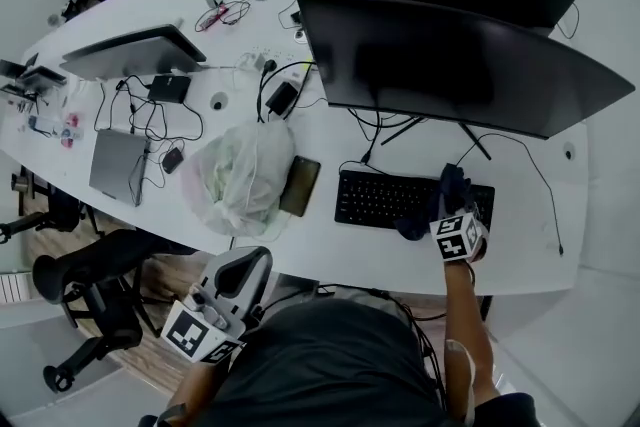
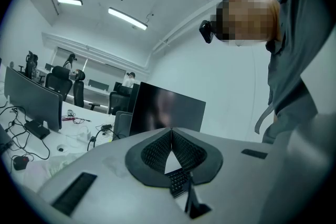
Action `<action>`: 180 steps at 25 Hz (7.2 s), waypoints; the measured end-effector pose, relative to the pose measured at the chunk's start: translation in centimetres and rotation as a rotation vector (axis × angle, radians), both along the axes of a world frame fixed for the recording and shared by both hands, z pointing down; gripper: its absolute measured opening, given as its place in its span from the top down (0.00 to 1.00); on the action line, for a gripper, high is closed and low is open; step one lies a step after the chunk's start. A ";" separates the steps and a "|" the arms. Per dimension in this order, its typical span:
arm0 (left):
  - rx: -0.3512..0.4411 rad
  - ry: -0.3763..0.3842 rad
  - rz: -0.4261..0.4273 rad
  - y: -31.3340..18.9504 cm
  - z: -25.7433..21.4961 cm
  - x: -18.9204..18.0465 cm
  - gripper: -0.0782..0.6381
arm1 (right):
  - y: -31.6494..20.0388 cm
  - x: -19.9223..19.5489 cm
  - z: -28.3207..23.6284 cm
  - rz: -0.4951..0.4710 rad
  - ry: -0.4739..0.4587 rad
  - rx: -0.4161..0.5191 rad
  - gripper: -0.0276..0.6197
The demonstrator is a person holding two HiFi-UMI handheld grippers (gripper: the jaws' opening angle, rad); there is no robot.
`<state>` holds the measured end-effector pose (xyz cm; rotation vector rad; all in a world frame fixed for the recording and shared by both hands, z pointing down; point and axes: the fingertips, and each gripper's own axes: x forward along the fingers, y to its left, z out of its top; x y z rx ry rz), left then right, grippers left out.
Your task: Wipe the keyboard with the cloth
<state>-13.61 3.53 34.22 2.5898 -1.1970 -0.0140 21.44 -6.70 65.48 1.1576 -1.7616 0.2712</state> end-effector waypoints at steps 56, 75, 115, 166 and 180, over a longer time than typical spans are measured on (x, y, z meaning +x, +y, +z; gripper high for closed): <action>-0.003 -0.026 0.088 -1.1 -0.2 2.8 0.88 | 5.0 -13.1 4.2 -0.308 -0.244 -0.165 0.92; 0.018 -0.009 0.167 -0.7 1.1 5.1 0.88 | 6.5 -17.9 5.1 -0.388 -0.256 -0.250 0.92; -0.038 -0.019 0.144 -2.1 2.5 5.3 0.88 | 4.7 -17.9 4.1 -0.363 -0.291 -0.164 0.92; -0.034 0.023 0.089 1.8 3.5 3.6 0.88 | 6.5 -13.2 0.3 -0.213 -0.265 -0.126 0.92; 0.003 0.042 0.092 3.0 2.6 -2.5 0.88 | 9.8 -3.3 3.9 0.124 -0.151 -0.212 0.92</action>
